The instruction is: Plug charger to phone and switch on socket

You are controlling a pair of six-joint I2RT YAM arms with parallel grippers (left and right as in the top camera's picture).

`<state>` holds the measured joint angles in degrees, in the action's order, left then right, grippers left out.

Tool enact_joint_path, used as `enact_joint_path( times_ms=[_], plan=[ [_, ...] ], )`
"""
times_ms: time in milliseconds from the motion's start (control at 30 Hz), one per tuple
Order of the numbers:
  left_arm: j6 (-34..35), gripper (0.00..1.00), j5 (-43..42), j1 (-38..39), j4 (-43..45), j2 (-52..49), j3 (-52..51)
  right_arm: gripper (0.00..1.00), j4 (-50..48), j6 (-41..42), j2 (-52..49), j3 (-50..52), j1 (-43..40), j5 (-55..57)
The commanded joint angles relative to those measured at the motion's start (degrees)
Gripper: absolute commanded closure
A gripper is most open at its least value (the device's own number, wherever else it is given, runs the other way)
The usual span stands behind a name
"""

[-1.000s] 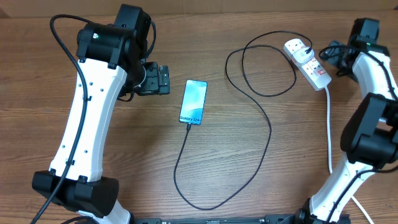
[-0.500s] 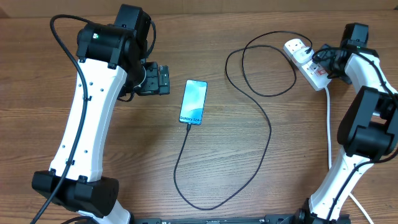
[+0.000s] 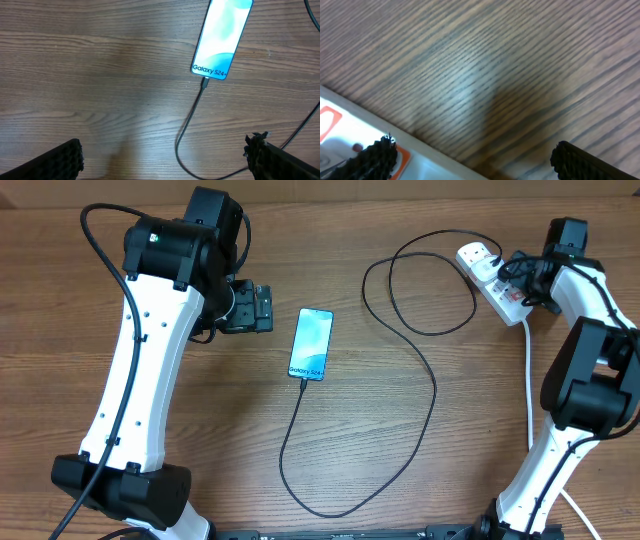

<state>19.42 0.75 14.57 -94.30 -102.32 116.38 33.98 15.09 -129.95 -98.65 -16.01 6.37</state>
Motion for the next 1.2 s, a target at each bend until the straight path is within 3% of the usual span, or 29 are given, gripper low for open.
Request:
enact_joint_path(
  times_ms=[0, 267, 1167],
  plan=[
    [0.74, 0.0, 0.94, -0.31, 0.07, 1.14, -0.2, 0.0, 0.81, -0.17, -1.84, 0.07, 0.26, -0.81],
    [0.74, 0.01, 0.94, -0.31, 0.07, 1.14, -0.2, 0.0, 1.66, -0.2, -1.86, 0.07, 0.26, -5.9],
    [0.74, 0.0, 0.94, -0.31, 0.07, 1.14, -0.2, 0.0, 4.94, -0.2, -1.86, 0.07, 0.26, -6.12]
  ],
)
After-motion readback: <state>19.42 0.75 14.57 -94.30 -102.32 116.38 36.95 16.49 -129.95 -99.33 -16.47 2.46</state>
